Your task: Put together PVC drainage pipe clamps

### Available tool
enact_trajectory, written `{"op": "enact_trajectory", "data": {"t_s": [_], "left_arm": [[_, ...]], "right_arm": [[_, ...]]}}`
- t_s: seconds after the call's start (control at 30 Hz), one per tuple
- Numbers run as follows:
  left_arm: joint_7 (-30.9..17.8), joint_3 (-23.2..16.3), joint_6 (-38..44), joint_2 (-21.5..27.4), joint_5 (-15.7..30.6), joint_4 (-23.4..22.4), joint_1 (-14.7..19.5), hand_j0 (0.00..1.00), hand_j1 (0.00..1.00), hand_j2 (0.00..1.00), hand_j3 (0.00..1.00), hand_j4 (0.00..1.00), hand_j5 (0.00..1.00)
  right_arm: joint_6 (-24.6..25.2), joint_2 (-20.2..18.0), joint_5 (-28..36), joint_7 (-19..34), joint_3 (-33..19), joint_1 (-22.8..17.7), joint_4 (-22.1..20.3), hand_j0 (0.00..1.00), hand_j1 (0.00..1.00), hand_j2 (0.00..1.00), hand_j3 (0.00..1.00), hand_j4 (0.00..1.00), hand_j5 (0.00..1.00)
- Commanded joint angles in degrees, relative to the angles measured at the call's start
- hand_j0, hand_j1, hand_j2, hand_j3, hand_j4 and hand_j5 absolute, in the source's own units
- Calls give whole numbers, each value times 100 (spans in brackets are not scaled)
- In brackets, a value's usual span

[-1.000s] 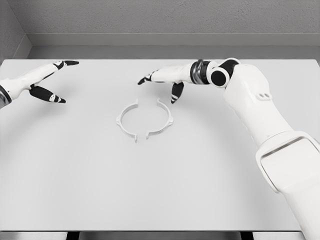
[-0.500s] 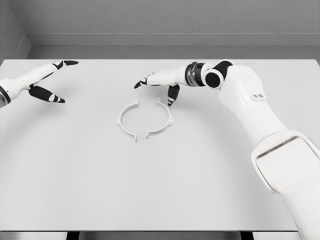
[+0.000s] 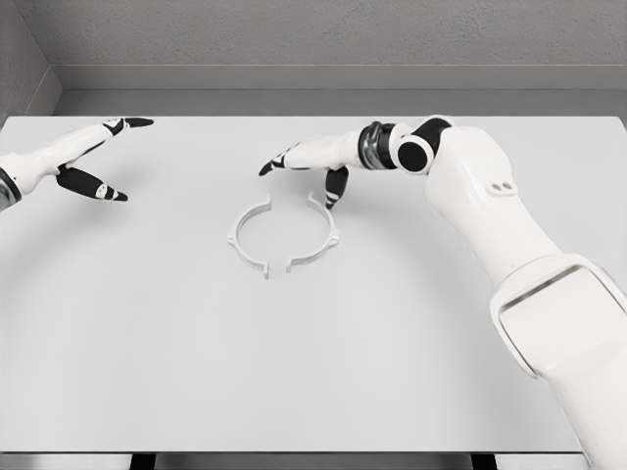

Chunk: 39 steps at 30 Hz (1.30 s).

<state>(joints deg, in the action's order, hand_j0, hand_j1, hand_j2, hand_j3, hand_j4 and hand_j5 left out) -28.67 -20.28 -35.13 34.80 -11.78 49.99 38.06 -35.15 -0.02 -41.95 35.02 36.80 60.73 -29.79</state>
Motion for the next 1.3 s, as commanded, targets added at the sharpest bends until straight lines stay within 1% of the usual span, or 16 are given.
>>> {"op": "enact_trajectory", "data": {"t_s": [0.0, 0.23, 0.4, 0.57, 0.7, 0.73, 0.8, 0.83, 0.93, 0.97, 1.03, 1.07, 1.1, 1.13, 1.17, 1.27], "left_arm": [[11, 6, 13, 9, 45, 2, 0, 100, 100, 100, 100, 100, 100], [2, 6, 13, 0, 45, 2, 0, 100, 100, 100, 100, 100, 100], [2, 15, 13, -17, 45, 2, -9, 100, 100, 100, 100, 100, 100], [11, 15, 13, -8, 45, 2, -9, 100, 100, 100, 100, 100, 100], [11, 15, 13, 9, 45, 2, 0, 100, 100, 100, 100, 100, 100], [19, 24, 13, 18, 53, 2, 9, 100, 100, 100, 100, 100, 100], [11, 24, 13, 27, 53, -7, 0, 100, 100, 100, 100, 100, 100], [19, 24, 13, 62, 62, -77, 0, 100, 100, 100, 100, 100, 100], [19, 15, 13, 71, 62, -77, 0, 100, 100, 100, 100, 100, 100], [19, 15, 13, 62, 54, -68, 0, 100, 100, 100, 100, 100, 100], [19, -20, 13, 62, 53, 2, 0, 100, 100, 100, 100, 100, 100], [19, -55, 13, 1, 45, 64, 9, 100, 100, 100, 100, 100, 100], [11, -99, 13, -122, 45, 160, 53, 100, 100, 100, 100, 100, 100], [11, -275, 13, -237, 45, 406, 62, 100, 100, 100, 100, 100, 100], [11, -337, 13, -386, 36, 538, 62, 100, 100, 100, 100, 100, 100], [2, -363, 13, -667, -8, 521, 53, 100, 100, 100, 100, 100, 100]], "right_arm": [[15, 2, 47, -2, 38, 0, -18, 100, 100, 100, 100, 100, 100], [15, 2, 64, -2, 134, 0, -97, 100, 100, 100, 100, 100, 100], [15, 2, 73, -2, 205, 0, -264, 100, 100, 100, 100, 100, 100], [15, 2, 82, -2, 310, -9, -563, 100, 100, 100, 100, 100, 100], [15, 2, 82, -2, 310, -9, -607, 100, 100, 100, 100, 100, 100], [15, 2, 82, -2, 258, -18, -607, 100, 100, 100, 100, 100, 100], [15, -68, 284, -2, -103, -88, -598, 100, 100, 100, 100, 100, 100], [15, -306, 284, -2, -313, -184, -607, 100, 100, 100, 100, 100, 100], [15, -605, 275, -2, -692, -290, -624, 100, 100, 100, 100, 100, 100], [15, -693, 275, -2, -744, -316, -677, 100, 100, 100, 100, 100, 100], [15, -728, 284, -2, -779, -343, -712, 100, 100, 100, 100, 100, 100], [15, -737, 284, -2, -780, -448, -704, 100, 100, 100, 100, 100, 100], [15, -728, 275, -2, -745, -545, -704, 100, 100, 100, 100, 100, 100], [15, -737, 284, -2, -727, -615, -704, 100, 100, 100, 100, 100, 100], [15, -745, 284, -2, -744, -677, -704, 100, 100, 100, 100, 100, 100], [15, -754, 319, -2, -780, -870, -686, 100, 100, 100, 100, 100, 100]]}}
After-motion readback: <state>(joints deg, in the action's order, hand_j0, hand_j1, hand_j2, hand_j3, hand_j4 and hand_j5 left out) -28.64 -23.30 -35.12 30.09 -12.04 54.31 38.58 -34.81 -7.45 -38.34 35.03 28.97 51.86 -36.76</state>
